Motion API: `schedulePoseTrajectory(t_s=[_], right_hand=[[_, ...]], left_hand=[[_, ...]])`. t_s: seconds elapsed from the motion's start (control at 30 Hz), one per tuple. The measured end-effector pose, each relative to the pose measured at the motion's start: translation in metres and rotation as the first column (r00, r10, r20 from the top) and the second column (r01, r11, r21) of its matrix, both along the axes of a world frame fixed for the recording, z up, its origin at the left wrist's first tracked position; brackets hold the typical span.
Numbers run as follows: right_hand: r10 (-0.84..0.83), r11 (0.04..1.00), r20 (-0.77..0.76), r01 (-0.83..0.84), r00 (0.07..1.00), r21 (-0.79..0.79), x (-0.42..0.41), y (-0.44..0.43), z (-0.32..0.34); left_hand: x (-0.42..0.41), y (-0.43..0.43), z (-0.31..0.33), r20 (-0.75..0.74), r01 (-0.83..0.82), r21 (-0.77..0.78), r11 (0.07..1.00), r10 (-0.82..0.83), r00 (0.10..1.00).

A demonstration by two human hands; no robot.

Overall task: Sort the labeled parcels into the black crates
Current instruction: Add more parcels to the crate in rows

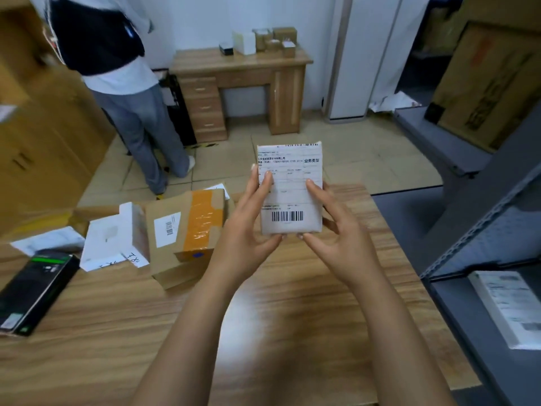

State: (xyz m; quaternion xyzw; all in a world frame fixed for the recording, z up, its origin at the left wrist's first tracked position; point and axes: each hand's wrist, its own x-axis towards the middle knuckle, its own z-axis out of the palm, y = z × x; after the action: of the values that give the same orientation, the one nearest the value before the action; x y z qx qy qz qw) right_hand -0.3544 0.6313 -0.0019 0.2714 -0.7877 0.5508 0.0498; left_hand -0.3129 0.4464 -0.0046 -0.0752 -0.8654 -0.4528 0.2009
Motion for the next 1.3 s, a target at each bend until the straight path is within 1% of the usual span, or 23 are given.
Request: schedulePoseTrajectory(t_s=[0.13, 0.27, 0.47, 0.7, 0.87, 1.07, 1.17, 1.3], right_hand=[[-0.017, 0.999, -0.106, 0.021, 0.994, 0.031, -0.001, -0.001, 0.027], [-0.077, 0.995, -0.147, 0.085, 0.986, 0.048, 0.004, 0.006, 0.040], [-0.098, 0.995, -0.080, 0.097, 0.992, -0.018, 0.004, 0.017, 0.052], [-0.148, 0.989, -0.115, 0.144, 0.982, -0.048, 0.008, 0.022, 0.059], [-0.170, 0.985, -0.095, 0.167, 0.981, -0.038, 0.008, 0.030, 0.061], [-0.172, 0.985, -0.025, 0.172, 0.985, -0.011, 0.009, 0.042, 0.057], [-0.191, 0.982, 0.012, 0.190, 0.982, 0.003, 0.014, 0.048, 0.054], [-0.228, 0.973, 0.065, 0.230, 0.972, -0.022, 0.027, 0.054, 0.057]], left_hand=[[-0.003, 0.004, 0.026, -0.088, -0.014, -0.022, 1.000, 0.012, 0.996], [-0.001, 0.012, 0.041, -0.127, -0.005, -0.054, 0.999, -0.002, 0.992], [-0.005, 0.020, 0.057, -0.136, 0.048, -0.070, 0.996, -0.057, 0.989], [-0.009, 0.025, 0.063, -0.131, 0.077, -0.050, 0.996, -0.083, 0.988], [-0.011, 0.033, 0.068, -0.132, 0.106, -0.038, 0.994, -0.111, 0.985], [-0.011, 0.039, 0.065, -0.070, 0.169, -0.046, 0.985, -0.172, 0.983], [-0.011, 0.043, 0.059, -0.048, 0.195, -0.019, 0.981, -0.196, 0.979], [-0.012, 0.047, 0.053, -0.011, 0.257, 0.012, 0.966, -0.257, 0.966]])
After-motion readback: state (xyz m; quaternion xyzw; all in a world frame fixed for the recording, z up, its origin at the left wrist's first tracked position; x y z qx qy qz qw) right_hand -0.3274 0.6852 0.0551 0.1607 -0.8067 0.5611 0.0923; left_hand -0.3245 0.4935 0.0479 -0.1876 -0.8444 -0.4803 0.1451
